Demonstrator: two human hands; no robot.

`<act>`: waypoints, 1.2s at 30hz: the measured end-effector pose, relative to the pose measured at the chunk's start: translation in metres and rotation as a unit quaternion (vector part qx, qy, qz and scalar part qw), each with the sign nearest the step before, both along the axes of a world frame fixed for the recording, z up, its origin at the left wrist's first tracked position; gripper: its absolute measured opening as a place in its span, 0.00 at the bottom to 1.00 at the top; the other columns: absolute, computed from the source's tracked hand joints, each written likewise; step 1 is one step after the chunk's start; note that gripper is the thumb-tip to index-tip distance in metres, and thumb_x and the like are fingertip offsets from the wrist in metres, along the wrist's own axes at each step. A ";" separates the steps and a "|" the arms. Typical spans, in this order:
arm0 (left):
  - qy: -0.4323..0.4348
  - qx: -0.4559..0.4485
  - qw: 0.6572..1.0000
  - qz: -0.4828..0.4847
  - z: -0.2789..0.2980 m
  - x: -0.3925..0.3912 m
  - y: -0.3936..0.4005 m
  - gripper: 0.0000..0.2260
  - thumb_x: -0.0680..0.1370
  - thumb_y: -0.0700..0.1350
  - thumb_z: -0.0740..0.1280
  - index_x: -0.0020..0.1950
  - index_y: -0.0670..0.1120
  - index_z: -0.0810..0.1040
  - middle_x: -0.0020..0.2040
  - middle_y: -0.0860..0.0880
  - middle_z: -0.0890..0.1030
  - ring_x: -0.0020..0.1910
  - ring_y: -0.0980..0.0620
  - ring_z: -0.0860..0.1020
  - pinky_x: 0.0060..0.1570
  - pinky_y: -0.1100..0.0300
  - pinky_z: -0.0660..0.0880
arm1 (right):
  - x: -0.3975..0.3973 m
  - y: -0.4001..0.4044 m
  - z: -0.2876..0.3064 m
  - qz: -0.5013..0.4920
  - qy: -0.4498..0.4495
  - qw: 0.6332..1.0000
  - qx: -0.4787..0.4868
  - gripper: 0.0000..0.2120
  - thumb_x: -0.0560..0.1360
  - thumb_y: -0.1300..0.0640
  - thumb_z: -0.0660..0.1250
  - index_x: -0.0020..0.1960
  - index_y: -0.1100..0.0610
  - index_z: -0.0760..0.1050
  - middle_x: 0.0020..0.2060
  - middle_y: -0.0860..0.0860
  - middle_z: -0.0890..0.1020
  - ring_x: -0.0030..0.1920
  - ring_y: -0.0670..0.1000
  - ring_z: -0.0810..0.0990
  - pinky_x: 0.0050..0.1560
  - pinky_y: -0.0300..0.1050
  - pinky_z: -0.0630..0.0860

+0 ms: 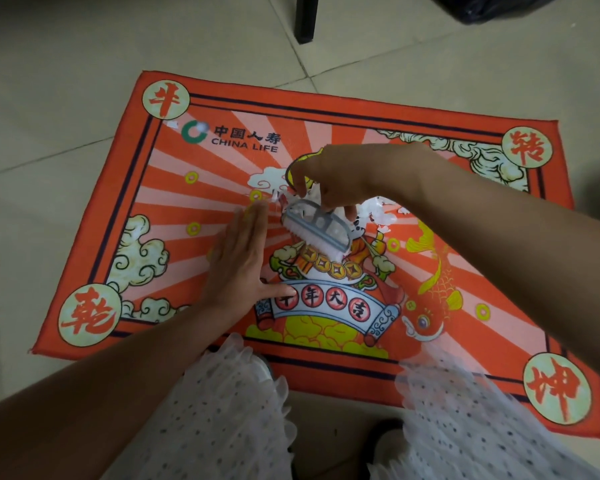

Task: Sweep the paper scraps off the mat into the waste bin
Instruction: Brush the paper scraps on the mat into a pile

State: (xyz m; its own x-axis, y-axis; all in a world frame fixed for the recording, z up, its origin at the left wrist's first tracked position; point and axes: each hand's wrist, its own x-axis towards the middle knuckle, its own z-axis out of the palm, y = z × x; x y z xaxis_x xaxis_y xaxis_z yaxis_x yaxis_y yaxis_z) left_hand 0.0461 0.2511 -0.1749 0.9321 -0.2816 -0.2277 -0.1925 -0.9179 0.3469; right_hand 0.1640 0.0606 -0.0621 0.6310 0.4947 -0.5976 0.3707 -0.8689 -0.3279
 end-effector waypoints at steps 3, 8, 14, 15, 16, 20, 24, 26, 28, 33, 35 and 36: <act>-0.009 0.000 1.000 -0.008 0.001 0.001 -0.004 0.61 0.62 0.69 0.72 0.80 0.46 0.40 0.80 0.50 0.40 0.79 0.46 0.40 0.75 0.45 0.48 | 0.005 -0.003 0.006 -0.011 0.002 1.000 0.008 0.15 0.77 0.63 0.65 0.60 0.51 0.69 0.42 0.50 0.80 0.28 0.47 0.83 0.30 0.41 0.75; -0.005 -0.007 1.000 -0.015 0.000 0.002 -0.007 0.60 0.63 0.70 0.71 0.80 0.47 0.38 0.78 0.53 0.36 0.79 0.47 0.40 0.75 0.43 0.48 | 0.016 -0.022 0.028 -0.074 -0.001 0.996 0.042 0.15 0.76 0.63 0.68 0.59 0.52 0.69 0.41 0.51 0.83 0.30 0.50 0.83 0.28 0.38 0.72; -0.023 -0.002 0.999 -0.030 -0.006 0.010 -0.009 0.57 0.62 0.77 0.57 0.80 0.49 0.37 0.81 0.48 0.41 0.79 0.46 0.42 0.76 0.42 0.51 | 0.025 -0.055 0.057 -0.115 -0.021 0.992 0.042 0.18 0.75 0.63 0.68 0.61 0.47 0.70 0.40 0.53 0.85 0.31 0.49 0.83 0.30 0.37 0.74; -0.026 -0.003 0.999 -0.033 -0.005 0.013 -0.011 0.57 0.62 0.77 0.57 0.80 0.49 0.37 0.81 0.49 0.41 0.79 0.46 0.42 0.76 0.42 0.51 | 0.025 -0.059 0.059 -0.116 -0.014 0.992 0.045 0.20 0.75 0.63 0.68 0.62 0.46 0.70 0.42 0.53 0.85 0.30 0.49 0.83 0.31 0.38 0.75; -0.030 -0.005 0.999 -0.037 -0.005 0.015 -0.014 0.57 0.62 0.77 0.57 0.80 0.49 0.37 0.81 0.49 0.41 0.79 0.46 0.42 0.76 0.42 0.51 | 0.025 -0.062 0.059 -0.115 -0.006 0.992 0.047 0.20 0.75 0.63 0.68 0.62 0.46 0.70 0.43 0.53 0.85 0.30 0.48 0.83 0.32 0.39 0.76; -0.036 -0.038 0.997 -0.061 -0.002 0.024 -0.030 0.56 0.64 0.76 0.59 0.80 0.47 0.39 0.81 0.49 0.41 0.79 0.46 0.41 0.76 0.40 0.51 | 0.019 -0.074 0.055 -0.111 0.006 0.993 0.041 0.24 0.76 0.63 0.67 0.65 0.42 0.68 0.44 0.54 0.85 0.31 0.49 0.83 0.34 0.40 0.76; -0.038 -0.052 0.995 -0.079 -0.006 0.028 -0.046 0.56 0.65 0.74 0.62 0.80 0.46 0.40 0.81 0.48 0.42 0.79 0.45 0.42 0.76 0.40 0.51 | 0.013 -0.087 0.054 -0.116 0.001 0.993 0.025 0.27 0.76 0.64 0.67 0.67 0.41 0.66 0.41 0.53 0.85 0.31 0.49 0.83 0.33 0.39 0.75; -0.035 -0.068 0.994 -0.083 -0.007 0.027 -0.052 0.56 0.65 0.72 0.64 0.80 0.48 0.39 0.81 0.50 0.41 0.79 0.46 0.40 0.76 0.42 0.49 | 0.010 -0.094 0.055 -0.138 -0.003 0.990 0.023 0.24 0.75 0.64 0.68 0.65 0.45 0.66 0.40 0.54 0.84 0.30 0.50 0.82 0.32 0.40 0.75; -0.035 -0.077 0.993 -0.085 -0.006 0.027 -0.056 0.56 0.64 0.72 0.65 0.80 0.49 0.39 0.81 0.51 0.40 0.79 0.46 0.39 0.76 0.41 0.49 | 0.010 -0.103 0.058 -0.167 -0.025 0.986 0.007 0.22 0.74 0.63 0.69 0.62 0.49 0.66 0.38 0.54 0.84 0.30 0.50 0.83 0.30 0.40 0.74; -0.043 -0.074 0.992 -0.094 -0.005 0.031 -0.059 0.54 0.64 0.72 0.63 0.80 0.50 0.40 0.81 0.51 0.41 0.79 0.47 0.40 0.76 0.41 0.49 | 0.018 -0.131 0.060 -0.295 -0.114 0.948 -0.034 0.14 0.73 0.67 0.69 0.56 0.55 0.72 0.34 0.52 0.82 0.29 0.49 0.84 0.32 0.42 0.77; -0.047 -0.069 0.992 -0.094 -0.005 0.032 -0.059 0.54 0.64 0.72 0.62 0.80 0.51 0.39 0.80 0.52 0.41 0.79 0.48 0.40 0.77 0.43 0.48 | 0.019 -0.137 0.051 -0.291 -0.155 0.940 -0.084 0.13 0.71 0.67 0.71 0.54 0.59 0.76 0.36 0.56 0.83 0.33 0.52 0.85 0.40 0.48 0.80; -0.048 -0.069 0.992 -0.094 -0.005 0.033 -0.059 0.54 0.64 0.72 0.62 0.80 0.51 0.39 0.80 0.52 0.41 0.79 0.48 0.40 0.77 0.43 0.48 | 0.019 -0.138 0.044 -0.283 -0.176 0.937 -0.102 0.15 0.69 0.67 0.73 0.54 0.60 0.76 0.39 0.59 0.83 0.38 0.56 0.85 0.46 0.51 0.81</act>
